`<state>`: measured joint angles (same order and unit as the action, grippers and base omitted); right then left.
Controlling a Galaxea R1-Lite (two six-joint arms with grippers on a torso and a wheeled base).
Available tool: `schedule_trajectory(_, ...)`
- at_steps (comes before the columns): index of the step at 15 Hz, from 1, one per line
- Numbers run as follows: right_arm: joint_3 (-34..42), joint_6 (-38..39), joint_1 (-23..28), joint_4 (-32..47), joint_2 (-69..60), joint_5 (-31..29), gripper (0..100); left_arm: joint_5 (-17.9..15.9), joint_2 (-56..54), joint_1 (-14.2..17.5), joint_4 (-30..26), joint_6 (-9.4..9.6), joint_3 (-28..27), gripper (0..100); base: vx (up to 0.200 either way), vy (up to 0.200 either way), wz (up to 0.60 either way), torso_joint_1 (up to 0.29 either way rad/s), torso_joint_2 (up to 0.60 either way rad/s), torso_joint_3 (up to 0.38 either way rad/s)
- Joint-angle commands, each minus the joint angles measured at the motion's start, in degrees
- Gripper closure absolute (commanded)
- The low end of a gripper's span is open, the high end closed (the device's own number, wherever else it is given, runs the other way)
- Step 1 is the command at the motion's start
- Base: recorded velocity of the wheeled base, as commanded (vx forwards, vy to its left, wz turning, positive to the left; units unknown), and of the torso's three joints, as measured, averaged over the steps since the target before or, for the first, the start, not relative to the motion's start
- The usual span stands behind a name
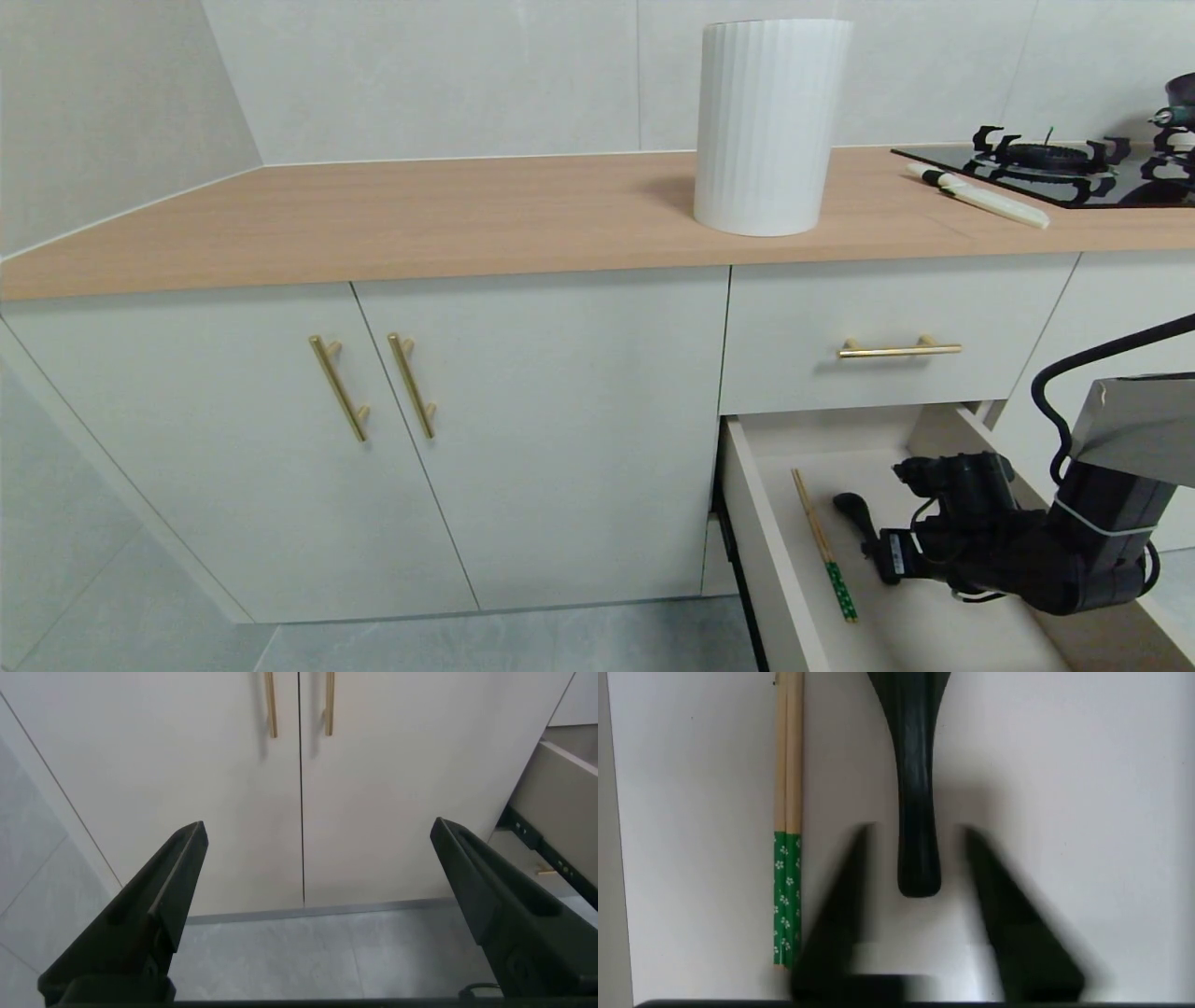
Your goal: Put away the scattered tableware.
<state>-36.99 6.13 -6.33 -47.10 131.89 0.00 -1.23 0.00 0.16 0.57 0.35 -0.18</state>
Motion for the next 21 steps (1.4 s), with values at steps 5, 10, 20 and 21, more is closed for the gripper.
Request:
schedule_trajectory(5, 1.92, 0.11, 0.0, 0.0, -3.39, 0.09, 0, 0.0, 0.0, 0.02, 0.04, 0.0, 0.01, 0, 0.0, 0.0, 0.0, 0.0, 0.0, 0.0)
schedule_trajectory(10, 8.42, -0.24, -0.97, 0.35, -21.06, 0.09, 0, 0.0, 0.0, 0.02, 0.04, 0.0, 0.09, 0, 0.0, 0.0, 0.0, 0.0, 0.0, 0.0)
schedule_trajectory(20, 6.14, -0.51, -6.07, 43.85, -59.82, -0.79, 0, 0.09, 0.0, 0.02, 0.04, 0.0, 0.01, 0, 0.0, 0.0, 0.0, 0.0, 0.0, 0.0)
schedule_trajectory(21, 6.05, -0.95, -6.07, 44.56, -60.08, -0.88, 0, 0.09, 0.0, 0.02, 0.04, 0.0, 0.01, 0, 0.0, 0.0, 0.0, 0.0, 0.0, 0.0)
